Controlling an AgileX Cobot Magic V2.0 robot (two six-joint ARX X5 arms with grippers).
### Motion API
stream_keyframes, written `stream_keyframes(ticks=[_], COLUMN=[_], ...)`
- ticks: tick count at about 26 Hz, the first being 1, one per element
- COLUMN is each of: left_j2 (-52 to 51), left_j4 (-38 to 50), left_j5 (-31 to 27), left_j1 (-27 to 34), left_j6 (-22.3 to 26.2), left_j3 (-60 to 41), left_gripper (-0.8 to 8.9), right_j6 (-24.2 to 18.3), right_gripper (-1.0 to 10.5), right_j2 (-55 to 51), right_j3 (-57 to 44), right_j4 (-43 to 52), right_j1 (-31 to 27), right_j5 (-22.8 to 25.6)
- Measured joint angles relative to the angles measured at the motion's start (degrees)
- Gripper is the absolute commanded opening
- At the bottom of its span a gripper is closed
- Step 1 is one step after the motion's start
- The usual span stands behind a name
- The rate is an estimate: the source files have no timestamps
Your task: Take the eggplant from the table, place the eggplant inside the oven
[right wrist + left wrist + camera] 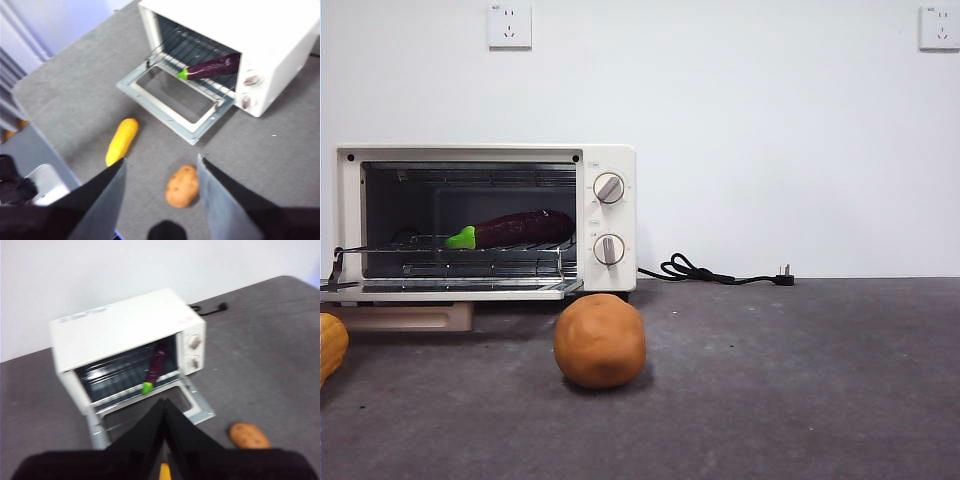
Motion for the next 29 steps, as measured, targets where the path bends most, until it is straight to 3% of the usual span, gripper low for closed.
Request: stream_keyframes(ticks=[2,8,18,20,29], left_j2=[0.0,1.9,10.2,11.4,12.2], left_j4=[0.0,0.0,3.0,4.8,16.7], left_j5=[-1.5,-7.4,-7.2,-5.0,15.5], left_j1=[0.0,0.0,1.9,4.0,19.7], left_j6=[0.0,0.9,1.3,1.4,-0.4], left_j3=[0.0,0.0,-3.2,-5.4,-22.2], left_gripper=[-0.06,-0.06,-0.06,-0.06,-0.06], right_j6=[-0.3,-1.4,-1.7,-1.7,-2.7], right_gripper=[-0.1,-0.1,-0.1,-0.1,-0.1], right_j2=[0.0,0.2,-0.2,-0.8,-5.5], right_j3=[0.0,0.0,0.0,0.0,0.0], right_j4=[-0.3,-1.3,-3.2,-3.5,-4.5], right_j1=[0.0,0.0,0.0,0.0,0.0], right_j5=[-0.2,-3.0,-4.4,-4.5,-4.0])
